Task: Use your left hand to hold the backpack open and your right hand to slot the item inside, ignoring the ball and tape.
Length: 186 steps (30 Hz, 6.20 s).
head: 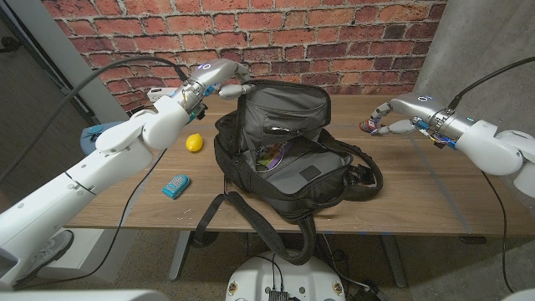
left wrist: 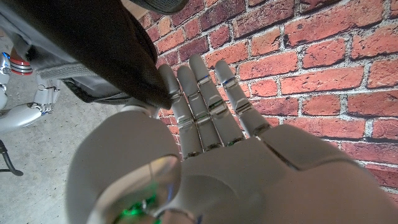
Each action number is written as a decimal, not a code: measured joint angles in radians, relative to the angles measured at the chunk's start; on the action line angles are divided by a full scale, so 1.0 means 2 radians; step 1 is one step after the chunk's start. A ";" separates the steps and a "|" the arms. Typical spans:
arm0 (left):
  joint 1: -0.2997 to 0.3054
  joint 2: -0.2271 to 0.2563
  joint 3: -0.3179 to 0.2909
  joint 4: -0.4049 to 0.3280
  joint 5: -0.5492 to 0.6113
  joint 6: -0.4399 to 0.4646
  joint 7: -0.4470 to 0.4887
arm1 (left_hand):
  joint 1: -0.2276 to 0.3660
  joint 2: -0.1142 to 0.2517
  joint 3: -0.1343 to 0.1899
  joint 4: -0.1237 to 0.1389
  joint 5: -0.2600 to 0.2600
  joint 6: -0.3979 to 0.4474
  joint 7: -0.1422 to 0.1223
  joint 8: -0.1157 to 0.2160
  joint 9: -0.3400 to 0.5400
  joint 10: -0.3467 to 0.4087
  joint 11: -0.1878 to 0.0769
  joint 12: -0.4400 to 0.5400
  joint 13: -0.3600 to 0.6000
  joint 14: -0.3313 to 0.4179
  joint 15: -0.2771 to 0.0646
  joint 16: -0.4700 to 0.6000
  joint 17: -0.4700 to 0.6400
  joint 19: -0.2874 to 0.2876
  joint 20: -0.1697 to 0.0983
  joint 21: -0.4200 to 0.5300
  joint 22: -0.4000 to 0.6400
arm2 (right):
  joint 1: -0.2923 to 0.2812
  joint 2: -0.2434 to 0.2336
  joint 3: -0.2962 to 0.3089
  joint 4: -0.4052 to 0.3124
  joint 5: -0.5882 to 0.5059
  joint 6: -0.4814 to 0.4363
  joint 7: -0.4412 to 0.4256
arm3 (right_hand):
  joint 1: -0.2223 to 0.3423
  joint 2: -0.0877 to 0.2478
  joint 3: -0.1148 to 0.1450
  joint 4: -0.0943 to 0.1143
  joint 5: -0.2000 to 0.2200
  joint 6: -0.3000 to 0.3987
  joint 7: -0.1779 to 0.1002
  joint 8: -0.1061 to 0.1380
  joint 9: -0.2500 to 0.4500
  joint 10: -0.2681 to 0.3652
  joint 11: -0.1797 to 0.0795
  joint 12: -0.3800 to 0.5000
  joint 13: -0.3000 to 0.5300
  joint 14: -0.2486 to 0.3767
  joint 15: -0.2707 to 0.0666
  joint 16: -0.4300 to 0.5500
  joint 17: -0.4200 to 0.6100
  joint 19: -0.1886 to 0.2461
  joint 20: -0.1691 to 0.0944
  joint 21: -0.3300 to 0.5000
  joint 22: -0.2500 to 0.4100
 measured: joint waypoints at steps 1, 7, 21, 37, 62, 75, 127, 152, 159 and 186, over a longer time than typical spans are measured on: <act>-0.001 -0.001 0.000 0.001 0.000 -0.001 0.000 | 0.000 0.000 0.000 0.000 0.000 0.000 0.000 0.000 0.000 0.000 0.000 0.000 0.000 0.000 0.000 0.000 0.000 0.000 0.000 0.000 0.000 | -0.003 0.006 0.005 -0.004 -0.002 0.000 0.004 | 0.000 0.000 0.000 0.000 0.000 0.000 0.000 0.000 0.000 0.000 0.000 0.000 0.000 0.000 0.000 0.000 0.000 -0.001 -0.001 0.000 0.000; -0.005 -0.004 0.004 0.006 -0.001 -0.007 0.000 | 0.000 0.000 0.000 0.000 0.000 0.000 0.000 0.000 0.000 0.000 0.000 0.000 0.000 0.000 0.000 -0.002 0.000 0.000 0.000 0.003 0.000 | -0.016 0.042 0.028 -0.027 -0.015 0.000 0.026 | 0.005 0.004 -0.003 -0.003 0.000 0.000 0.000 0.001 0.000 -0.001 0.001 0.000 0.002 0.000 0.000 0.000 0.002 -0.003 0.002 0.000 0.000; -0.021 -0.013 0.016 0.020 -0.001 -0.019 -0.001 | 0.000 0.000 0.000 0.000 0.000 0.000 0.000 0.000 0.000 0.000 0.000 0.000 0.000 0.000 0.000 -0.003 0.000 -0.002 -0.002 0.005 0.000 | -0.035 0.110 0.058 -0.069 -0.030 0.002 0.065 | 0.005 0.004 -0.003 -0.003 -0.002 -0.002 -0.002 0.001 0.000 -0.001 0.001 -0.004 0.003 0.003 -0.003 0.000 0.002 -0.005 0.000 0.000 0.000; -0.034 -0.018 0.023 0.030 0.000 -0.029 -0.006 | 0.000 0.000 0.000 0.000 0.000 0.000 0.000 0.000 -0.001 0.000 0.000 0.002 0.000 0.000 0.000 -0.003 0.000 -0.002 -0.002 0.008 -0.002 | -0.047 0.158 0.062 -0.107 -0.025 -0.013 0.094 | 0.003 0.006 -0.007 -0.001 -0.002 -0.002 -0.002 0.001 0.000 -0.003 -0.001 -0.007 0.005 0.003 -0.003 -0.002 0.002 -0.012 0.004 -0.002 0.000; -0.043 -0.025 0.029 0.049 -0.005 -0.047 -0.001 | -0.001 -0.001 0.000 0.000 0.000 0.000 0.000 0.003 -0.002 0.000 0.000 0.002 -0.002 0.000 0.000 -0.003 0.000 -0.004 0.001 0.015 -0.002 | -0.052 0.186 0.049 -0.155 0.058 -0.053 0.146 | 0.008 0.014 -0.010 -0.003 -0.004 -0.005 -0.004 -0.005 0.000 -0.007 0.003 -0.012 0.005 0.003 -0.003 -0.005 0.002 -0.012 0.004 -0.002 -0.001; -0.043 -0.026 0.029 0.052 -0.007 -0.053 0.000 | 0.000 0.000 0.000 0.000 0.000 0.000 0.000 0.003 -0.002 -0.001 -0.001 0.004 -0.001 0.000 0.000 -0.003 0.002 -0.005 0.000 0.018 -0.002 | -0.054 0.191 0.042 -0.167 0.122 -0.081 0.154 | 0.008 0.014 -0.012 -0.001 -0.004 -0.005 -0.004 -0.007 0.000 -0.007 0.003 -0.012 0.007 0.003 -0.003 -0.005 0.005 -0.016 0.006 -0.002 -0.001; -0.034 -0.030 0.026 0.044 -0.003 -0.046 0.012 | 0.002 0.000 0.000 0.000 0.000 -0.003 -0.001 0.008 -0.005 -0.003 0.001 0.004 -0.003 0.000 0.000 -0.006 0.003 -0.008 -0.001 0.029 -0.005 | -0.034 0.190 -0.083 -0.111 0.335 -0.078 0.049 | 0.010 0.017 -0.017 -0.002 -0.006 -0.005 -0.004 -0.011 0.000 -0.011 0.011 -0.012 0.007 0.001 -0.001 -0.006 0.007 -0.023 0.006 -0.005 -0.001; -0.018 -0.029 0.017 0.032 -0.002 -0.036 0.023 | 0.002 -0.001 0.000 0.000 0.000 -0.003 -0.001 0.011 -0.005 -0.003 0.001 0.004 -0.003 0.000 0.000 -0.005 0.003 -0.013 -0.001 0.033 -0.005 | 0.002 0.189 -0.165 -0.067 0.361 -0.062 -0.022 | 0.015 0.022 -0.019 -0.003 -0.008 -0.005 -0.004 -0.015 0.000 -0.011 0.011 -0.013 0.007 0.001 -0.001 -0.006 0.007 -0.026 0.007 -0.005 -0.001; -0.017 -0.028 0.015 0.031 -0.001 -0.036 0.026 | 0.002 -0.001 0.000 0.000 0.000 -0.003 -0.001 0.011 -0.006 -0.004 0.003 0.004 -0.003 0.000 0.000 -0.005 0.004 -0.013 -0.001 0.033 -0.005 | 0.006 0.183 -0.181 -0.061 0.361 -0.062 -0.035 | 0.015 0.022 -0.019 -0.003 -0.007 -0.005 -0.004 -0.014 0.000 -0.011 0.011 -0.013 0.007 0.001 -0.001 -0.006 0.007 -0.026 0.007 -0.005 -0.001; 0.002 -0.025 0.002 0.028 -0.006 -0.042 0.040 | 0.002 -0.001 0.000 0.000 0.000 -0.005 0.002 0.011 -0.007 -0.004 0.003 0.008 -0.003 0.000 0.000 -0.007 0.004 -0.013 -0.001 0.041 -0.005 | 0.038 0.150 -0.238 -0.059 0.312 -0.095 -0.068 | 0.021 0.023 -0.019 -0.003 -0.008 -0.005 -0.004 -0.016 0.000 -0.014 0.012 -0.014 0.010 0.000 -0.002 -0.006 0.009 -0.026 0.007 -0.005 -0.001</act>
